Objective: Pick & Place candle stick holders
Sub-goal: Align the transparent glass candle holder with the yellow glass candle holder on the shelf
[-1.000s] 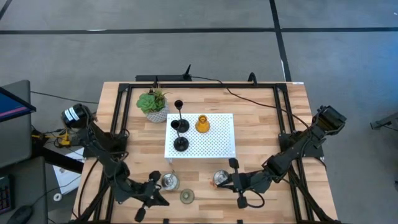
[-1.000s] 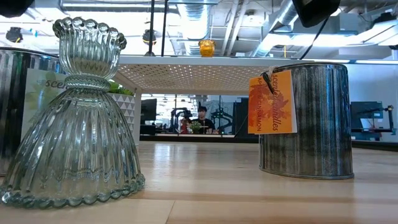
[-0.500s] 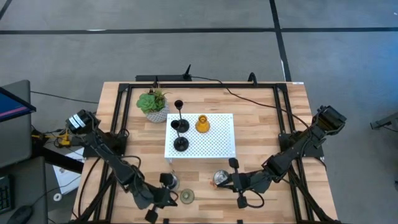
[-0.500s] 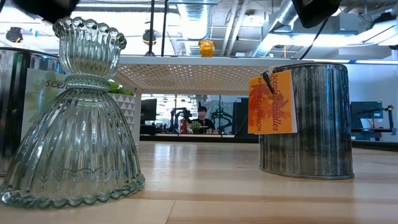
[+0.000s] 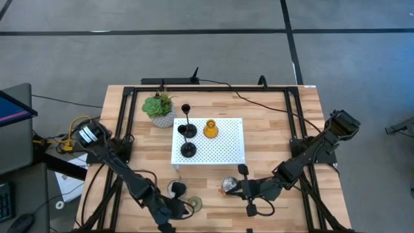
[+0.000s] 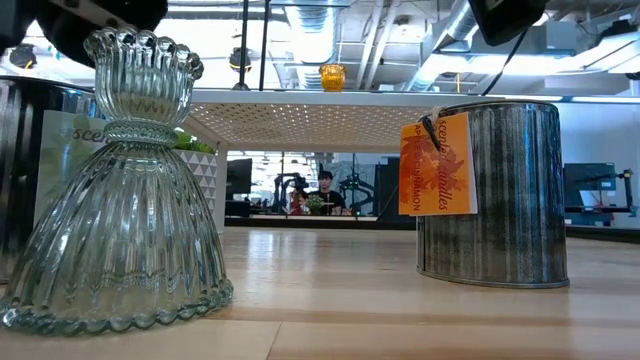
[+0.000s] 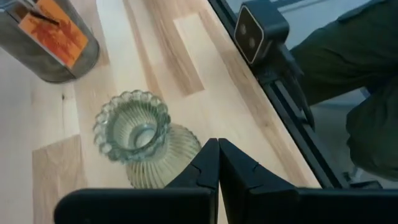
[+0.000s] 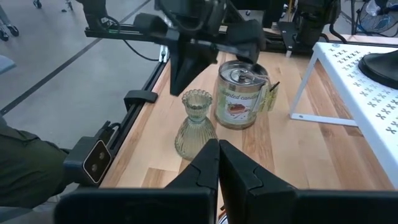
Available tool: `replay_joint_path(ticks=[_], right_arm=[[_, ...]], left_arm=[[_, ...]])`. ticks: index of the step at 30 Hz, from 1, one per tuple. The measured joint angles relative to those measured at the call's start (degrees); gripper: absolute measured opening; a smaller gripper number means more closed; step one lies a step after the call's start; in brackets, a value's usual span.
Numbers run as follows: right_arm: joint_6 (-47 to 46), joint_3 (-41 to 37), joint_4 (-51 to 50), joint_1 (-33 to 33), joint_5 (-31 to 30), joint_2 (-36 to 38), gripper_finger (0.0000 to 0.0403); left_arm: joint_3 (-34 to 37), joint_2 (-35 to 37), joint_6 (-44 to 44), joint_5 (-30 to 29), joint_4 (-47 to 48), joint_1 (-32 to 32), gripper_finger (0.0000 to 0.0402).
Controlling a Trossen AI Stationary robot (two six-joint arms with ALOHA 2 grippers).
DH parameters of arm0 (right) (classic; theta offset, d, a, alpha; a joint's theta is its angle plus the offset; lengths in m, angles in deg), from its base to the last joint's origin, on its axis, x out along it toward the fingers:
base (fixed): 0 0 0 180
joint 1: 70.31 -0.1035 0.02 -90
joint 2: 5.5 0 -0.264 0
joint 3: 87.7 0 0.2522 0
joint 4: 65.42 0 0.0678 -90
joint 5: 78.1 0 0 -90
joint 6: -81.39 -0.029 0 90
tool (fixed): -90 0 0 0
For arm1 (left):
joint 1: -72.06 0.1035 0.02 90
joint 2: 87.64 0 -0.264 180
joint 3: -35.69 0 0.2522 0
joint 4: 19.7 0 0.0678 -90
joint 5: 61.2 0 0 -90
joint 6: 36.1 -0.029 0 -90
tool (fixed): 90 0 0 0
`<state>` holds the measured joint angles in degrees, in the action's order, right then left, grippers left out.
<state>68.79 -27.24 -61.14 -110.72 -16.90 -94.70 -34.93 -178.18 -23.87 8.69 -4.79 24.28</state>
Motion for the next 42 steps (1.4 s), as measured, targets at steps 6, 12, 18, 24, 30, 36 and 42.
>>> replay_joint_path(ticks=[6,12,18,24,30,36,42], right_arm=[[0.00,0.00,0.02,0.44,-0.01,0.00,0.0000],[0.02,0.00,0.00,0.44,0.01,-0.02,0.0000],[-0.02,0.00,-0.54,-0.17,0.17,-0.02,0.0000],[-0.88,0.02,-1.31,-0.39,0.15,-0.02,0.0000],[-0.98,0.02,-1.31,-0.37,0.04,-0.02,0.0000],[-0.98,0.05,-1.30,-0.18,0.15,-0.02,0.0000],[-1.03,2.90,-3.40,1.66,0.22,-0.02,0.0000]], left_arm=[[-1.63,-2.56,0.48,-2.71,-0.31,0.63,0.0002],[-3.72,-7.25,0.44,-5.63,-1.45,3.76,0.0002],[-5.19,-7.49,-0.26,-10.52,-2.54,5.82,0.0002],[-5.19,-7.19,-5.79,-11.79,-6.83,8.41,0.0002],[-5.12,-7.50,-6.43,-11.00,-7.21,11.22,0.0002],[-5.12,-4.36,-9.13,-11.19,-6.67,7.51,0.0003],[-5.12,2.25,-8.68,-11.35,-2.57,2.71,0.0003]])
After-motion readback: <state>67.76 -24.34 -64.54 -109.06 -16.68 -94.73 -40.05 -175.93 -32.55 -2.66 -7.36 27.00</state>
